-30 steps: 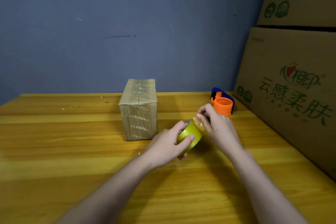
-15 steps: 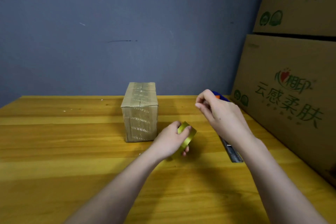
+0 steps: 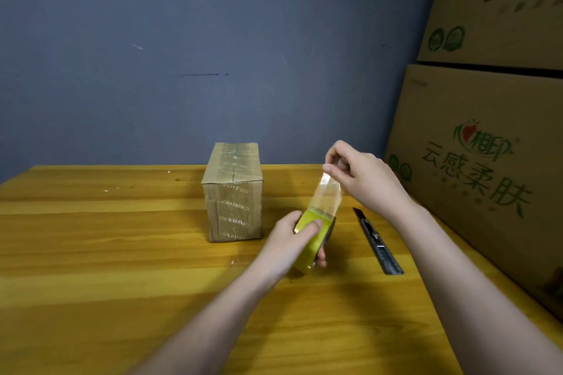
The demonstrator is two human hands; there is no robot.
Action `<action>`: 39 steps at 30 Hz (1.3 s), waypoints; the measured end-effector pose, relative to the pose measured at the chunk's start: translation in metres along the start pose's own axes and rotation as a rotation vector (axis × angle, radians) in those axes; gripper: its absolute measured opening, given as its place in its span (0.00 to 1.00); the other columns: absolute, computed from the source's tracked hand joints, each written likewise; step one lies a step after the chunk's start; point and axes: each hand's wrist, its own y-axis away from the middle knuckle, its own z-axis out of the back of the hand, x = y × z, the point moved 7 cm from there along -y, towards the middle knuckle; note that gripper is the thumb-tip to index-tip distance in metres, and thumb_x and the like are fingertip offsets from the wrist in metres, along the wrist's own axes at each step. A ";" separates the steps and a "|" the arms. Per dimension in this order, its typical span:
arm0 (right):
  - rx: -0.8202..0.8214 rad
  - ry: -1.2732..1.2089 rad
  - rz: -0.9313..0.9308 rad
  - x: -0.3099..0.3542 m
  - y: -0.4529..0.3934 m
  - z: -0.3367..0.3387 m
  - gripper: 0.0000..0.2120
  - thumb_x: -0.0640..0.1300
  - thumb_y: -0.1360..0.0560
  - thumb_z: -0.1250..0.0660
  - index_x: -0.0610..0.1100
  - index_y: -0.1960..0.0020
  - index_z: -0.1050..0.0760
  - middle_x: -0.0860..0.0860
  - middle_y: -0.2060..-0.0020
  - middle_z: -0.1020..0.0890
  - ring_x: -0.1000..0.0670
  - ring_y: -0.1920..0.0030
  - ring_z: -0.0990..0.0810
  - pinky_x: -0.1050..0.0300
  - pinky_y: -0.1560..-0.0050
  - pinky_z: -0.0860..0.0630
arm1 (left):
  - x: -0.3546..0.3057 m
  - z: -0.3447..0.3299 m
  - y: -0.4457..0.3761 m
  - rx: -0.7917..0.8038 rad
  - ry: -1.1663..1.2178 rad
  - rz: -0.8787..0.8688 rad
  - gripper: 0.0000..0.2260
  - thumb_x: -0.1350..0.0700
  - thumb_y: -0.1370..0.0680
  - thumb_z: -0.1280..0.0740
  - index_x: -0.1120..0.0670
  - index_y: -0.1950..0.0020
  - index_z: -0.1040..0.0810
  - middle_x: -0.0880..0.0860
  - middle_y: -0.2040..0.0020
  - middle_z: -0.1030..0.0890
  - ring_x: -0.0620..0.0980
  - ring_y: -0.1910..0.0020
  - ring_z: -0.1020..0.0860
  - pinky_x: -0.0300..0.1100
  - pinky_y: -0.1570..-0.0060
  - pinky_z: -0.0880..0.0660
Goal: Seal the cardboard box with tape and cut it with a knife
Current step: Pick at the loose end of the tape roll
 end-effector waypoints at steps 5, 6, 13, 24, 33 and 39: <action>-0.105 0.095 0.095 0.013 0.008 0.006 0.05 0.53 0.23 0.40 0.52 0.51 0.31 0.59 0.70 0.30 0.57 0.68 0.29 0.62 0.69 0.31 | -0.005 0.004 -0.004 -0.051 -0.105 0.025 0.07 0.54 0.21 0.38 0.56 0.56 0.29 0.56 0.73 0.24 0.49 0.79 0.26 0.35 0.78 0.29; -0.125 0.113 0.122 0.018 0.010 0.008 0.04 0.52 0.22 0.40 0.52 0.51 0.31 0.59 0.69 0.30 0.56 0.68 0.29 0.64 0.69 0.32 | -0.006 0.004 -0.006 -0.052 -0.108 0.034 0.08 0.54 0.21 0.38 0.56 0.56 0.29 0.56 0.72 0.23 0.50 0.79 0.26 0.36 0.77 0.28; -0.243 0.186 0.263 0.045 0.014 0.025 0.05 0.50 0.22 0.39 0.49 0.52 0.30 0.58 0.63 0.24 0.54 0.67 0.25 0.56 0.71 0.27 | 0.001 0.003 -0.012 -0.057 0.045 0.149 0.10 0.50 0.20 0.40 0.56 0.51 0.29 0.52 0.75 0.22 0.49 0.78 0.24 0.41 0.70 0.25; -0.030 -0.024 0.134 0.029 -0.006 0.021 0.07 0.54 0.24 0.39 0.52 0.51 0.29 0.54 0.63 0.23 0.53 0.62 0.25 0.56 0.61 0.27 | -0.006 0.018 0.003 -0.280 -0.325 0.106 0.22 0.39 0.27 0.34 0.52 0.48 0.38 0.51 0.50 0.29 0.50 0.58 0.27 0.44 0.60 0.29; 0.042 -0.055 0.165 0.028 -0.004 0.010 0.06 0.55 0.23 0.39 0.53 0.51 0.30 0.53 0.63 0.23 0.54 0.64 0.26 0.54 0.62 0.27 | -0.078 0.034 -0.013 -0.294 -0.500 -0.387 0.07 0.56 0.27 0.29 0.50 0.50 0.24 0.49 0.49 0.26 0.48 0.54 0.22 0.44 0.49 0.25; 0.045 -0.063 0.166 0.026 -0.004 0.011 0.06 0.54 0.24 0.38 0.53 0.51 0.29 0.52 0.63 0.23 0.54 0.63 0.26 0.52 0.61 0.26 | -0.077 0.028 -0.024 -0.154 -0.420 -0.372 0.09 0.58 0.26 0.31 0.45 0.60 0.26 0.44 0.59 0.20 0.50 0.66 0.17 0.51 0.54 0.22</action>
